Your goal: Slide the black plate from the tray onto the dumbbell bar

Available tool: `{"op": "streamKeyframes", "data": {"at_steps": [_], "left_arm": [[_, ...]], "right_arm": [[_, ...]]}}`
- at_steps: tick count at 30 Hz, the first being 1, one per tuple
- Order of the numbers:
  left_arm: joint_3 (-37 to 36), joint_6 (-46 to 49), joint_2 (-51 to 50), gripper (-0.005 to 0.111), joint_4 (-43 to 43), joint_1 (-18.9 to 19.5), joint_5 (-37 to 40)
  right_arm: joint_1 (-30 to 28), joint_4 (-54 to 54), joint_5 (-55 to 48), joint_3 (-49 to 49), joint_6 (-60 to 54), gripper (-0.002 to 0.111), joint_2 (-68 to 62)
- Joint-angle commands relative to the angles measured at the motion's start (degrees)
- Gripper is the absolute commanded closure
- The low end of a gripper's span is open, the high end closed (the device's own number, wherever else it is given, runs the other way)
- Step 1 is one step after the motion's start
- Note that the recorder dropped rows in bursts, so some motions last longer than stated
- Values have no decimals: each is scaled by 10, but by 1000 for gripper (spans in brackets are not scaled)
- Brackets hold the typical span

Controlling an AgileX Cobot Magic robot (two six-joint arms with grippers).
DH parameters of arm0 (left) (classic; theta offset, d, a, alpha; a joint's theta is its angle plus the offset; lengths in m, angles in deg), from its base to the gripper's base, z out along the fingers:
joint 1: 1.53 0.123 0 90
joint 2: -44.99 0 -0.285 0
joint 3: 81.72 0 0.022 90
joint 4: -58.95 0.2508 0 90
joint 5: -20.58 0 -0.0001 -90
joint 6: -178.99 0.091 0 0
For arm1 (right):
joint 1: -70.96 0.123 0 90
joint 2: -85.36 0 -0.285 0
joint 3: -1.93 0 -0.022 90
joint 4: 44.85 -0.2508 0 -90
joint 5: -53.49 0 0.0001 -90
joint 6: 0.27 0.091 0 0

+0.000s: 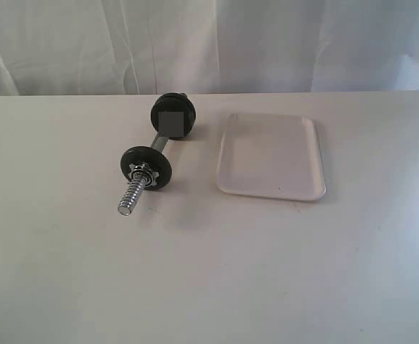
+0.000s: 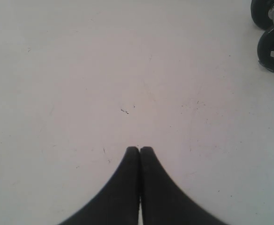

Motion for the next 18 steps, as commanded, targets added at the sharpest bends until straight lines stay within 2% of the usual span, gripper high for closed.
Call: {"op": "streamKeyframes", "data": {"at_steps": [1, 9, 11, 15, 18], "left_arm": [[-1, 1, 3, 107, -1, -6, -2], [-1, 1, 3, 107, -1, -6, -2], [-1, 1, 3, 107, -1, -6, -2], [-1, 1, 3, 107, -1, -6, -2], [-1, 1, 3, 107, -1, -6, -2]], "right_arm": [[-3, -1, -2, -2, 0, 108, 3], [-3, -2, -4, -2, 10, 108, 3], [-3, -4, -4, -2, 70, 108, 3], [-3, -6, -2, -2, 277, 108, 3], [-3, -17, -1, -2, 316, 108, 3]]}}
